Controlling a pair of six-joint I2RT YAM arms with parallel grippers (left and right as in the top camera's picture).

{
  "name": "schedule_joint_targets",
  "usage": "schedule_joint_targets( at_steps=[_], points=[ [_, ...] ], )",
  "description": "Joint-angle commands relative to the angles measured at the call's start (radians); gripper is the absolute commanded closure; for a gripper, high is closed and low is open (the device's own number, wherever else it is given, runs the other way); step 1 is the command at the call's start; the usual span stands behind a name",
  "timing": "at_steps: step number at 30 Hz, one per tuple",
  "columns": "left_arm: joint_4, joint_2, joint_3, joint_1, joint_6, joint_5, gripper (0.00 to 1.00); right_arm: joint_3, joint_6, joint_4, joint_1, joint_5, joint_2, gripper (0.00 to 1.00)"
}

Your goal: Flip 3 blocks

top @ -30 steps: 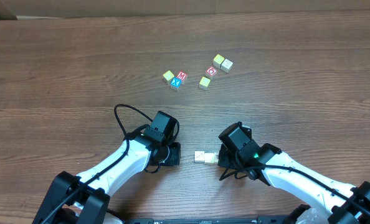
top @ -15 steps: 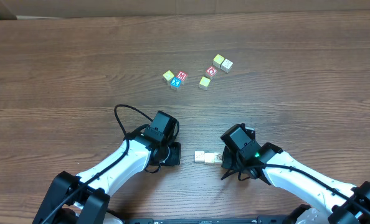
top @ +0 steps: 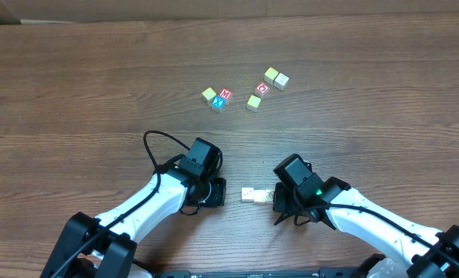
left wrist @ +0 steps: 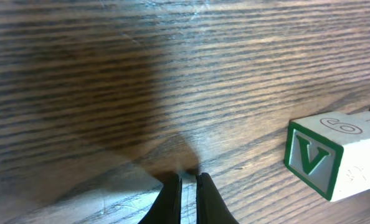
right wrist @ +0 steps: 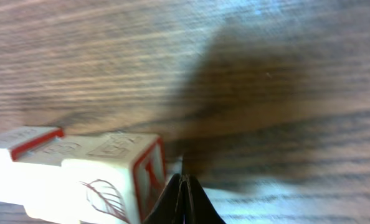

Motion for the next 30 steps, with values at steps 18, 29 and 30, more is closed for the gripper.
schedule_joint_targets(
  at_steps=[18, 29, 30],
  points=[
    [0.239, 0.008, -0.006, -0.046, 0.038, -0.022, 0.96, -0.004, -0.03, -0.032, -0.003, -0.009, 0.002, 0.96],
    [0.333, 0.087, -0.006, -0.046, 0.033, 0.132, 0.96, -0.004, -0.03, -0.061, -0.003, -0.008, 0.002, 0.96],
    [0.338, 0.102, -0.006, -0.046, 0.033, 0.151, 0.96, -0.004, -0.03, -0.062, -0.003, -0.008, 0.002, 0.96]
  ],
)
